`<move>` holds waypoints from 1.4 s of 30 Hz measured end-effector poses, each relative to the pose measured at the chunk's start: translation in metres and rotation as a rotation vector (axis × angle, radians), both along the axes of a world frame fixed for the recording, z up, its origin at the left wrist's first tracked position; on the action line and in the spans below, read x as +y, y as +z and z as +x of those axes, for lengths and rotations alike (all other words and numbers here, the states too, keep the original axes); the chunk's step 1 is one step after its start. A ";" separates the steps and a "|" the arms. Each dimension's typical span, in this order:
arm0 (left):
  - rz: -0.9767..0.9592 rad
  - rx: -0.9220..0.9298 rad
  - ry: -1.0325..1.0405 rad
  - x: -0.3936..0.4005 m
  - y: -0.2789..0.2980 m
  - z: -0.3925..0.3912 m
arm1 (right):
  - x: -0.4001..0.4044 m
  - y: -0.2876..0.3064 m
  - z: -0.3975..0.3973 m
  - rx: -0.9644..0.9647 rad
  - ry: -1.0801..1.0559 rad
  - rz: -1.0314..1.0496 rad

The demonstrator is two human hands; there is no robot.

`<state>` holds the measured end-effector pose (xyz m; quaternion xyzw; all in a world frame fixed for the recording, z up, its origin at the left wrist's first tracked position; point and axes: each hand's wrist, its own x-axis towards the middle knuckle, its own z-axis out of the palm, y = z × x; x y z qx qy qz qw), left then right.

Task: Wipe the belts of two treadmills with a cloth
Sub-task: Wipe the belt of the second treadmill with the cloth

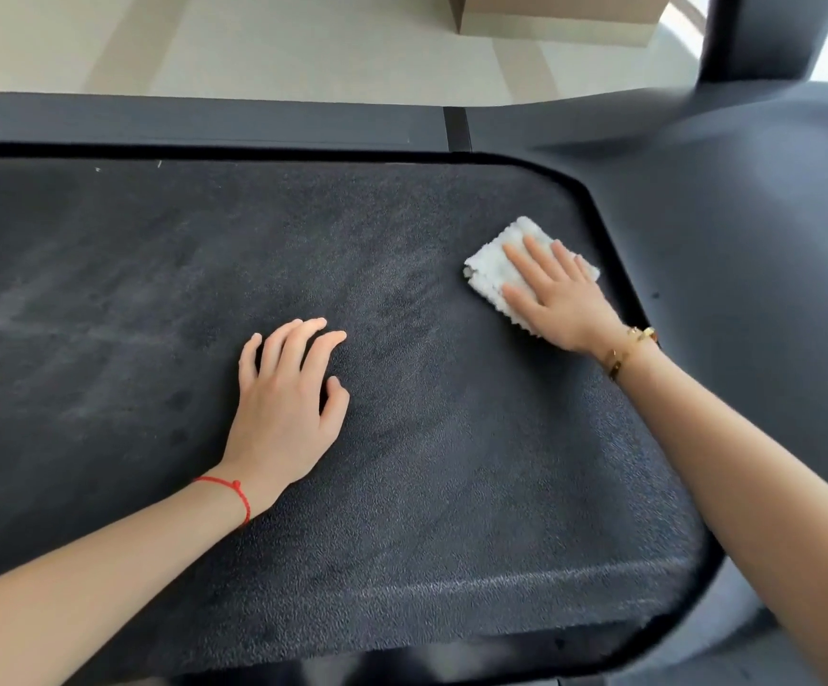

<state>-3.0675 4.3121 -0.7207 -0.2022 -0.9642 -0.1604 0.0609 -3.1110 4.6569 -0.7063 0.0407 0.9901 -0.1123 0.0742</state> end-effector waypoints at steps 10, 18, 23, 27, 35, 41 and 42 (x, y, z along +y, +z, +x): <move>0.017 0.000 -0.001 0.000 0.000 0.000 | -0.108 -0.004 0.080 0.100 0.205 0.041; 0.044 -0.015 -0.009 -0.002 0.000 0.002 | -0.054 0.002 0.061 0.060 0.016 0.051; 0.057 -0.024 -0.007 -0.001 0.002 0.002 | -0.073 0.002 0.065 0.025 -0.071 0.006; 0.068 -0.015 -0.015 -0.002 0.001 0.003 | -0.123 0.000 0.133 0.079 0.196 -0.006; 0.040 -0.064 -0.041 -0.013 0.006 0.010 | -0.100 0.003 0.126 0.092 0.127 0.006; 0.018 -0.070 0.009 -0.063 0.016 0.027 | -0.093 0.003 0.068 0.027 -0.059 -0.027; 0.010 -0.067 0.022 -0.072 0.017 0.029 | -0.107 0.003 0.069 0.035 -0.019 -0.037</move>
